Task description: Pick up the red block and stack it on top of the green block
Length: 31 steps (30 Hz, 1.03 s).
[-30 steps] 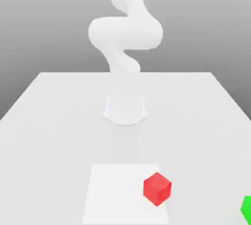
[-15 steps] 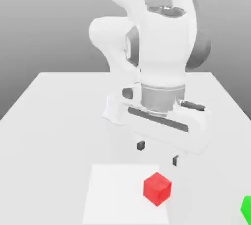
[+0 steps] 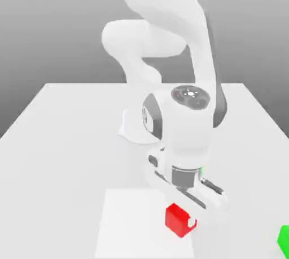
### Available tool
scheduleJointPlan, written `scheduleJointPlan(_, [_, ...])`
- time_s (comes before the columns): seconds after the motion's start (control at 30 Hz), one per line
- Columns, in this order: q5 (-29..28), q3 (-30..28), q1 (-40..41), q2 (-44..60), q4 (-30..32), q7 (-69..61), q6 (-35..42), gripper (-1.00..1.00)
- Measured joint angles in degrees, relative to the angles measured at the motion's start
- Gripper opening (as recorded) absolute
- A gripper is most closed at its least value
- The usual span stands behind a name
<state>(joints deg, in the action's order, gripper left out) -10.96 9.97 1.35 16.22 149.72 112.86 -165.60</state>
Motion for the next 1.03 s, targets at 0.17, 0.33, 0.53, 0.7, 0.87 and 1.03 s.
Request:
scheduleJointPlan(0.17, [6.6, 3.3, 1.6, -9.0, 1.1, -4.4, 7.7, -1.00])
scheduleJointPlan(0.33, [5.9, 5.4, -3.1, -6.1, -6.9, 4.9, 13.0, -1.00])
scheduleJointPlan(0.53, [3.6, 6.9, -10.6, -0.9, -17.7, 18.2, 19.0, -1.00])
scheduleJointPlan(0.7, [1.1, 7.2, -17.1, 4.2, -25.7, 28.3, 22.3, -1.00])
scheduleJointPlan(0.87, [-1.6, 5.2, -19.2, 10.0, -26.8, 30.9, 17.8, 1.00])
scheduleJointPlan(1.03, [-1.7, 5.1, -19.4, 10.4, -26.9, 31.2, 17.5, 1.00])
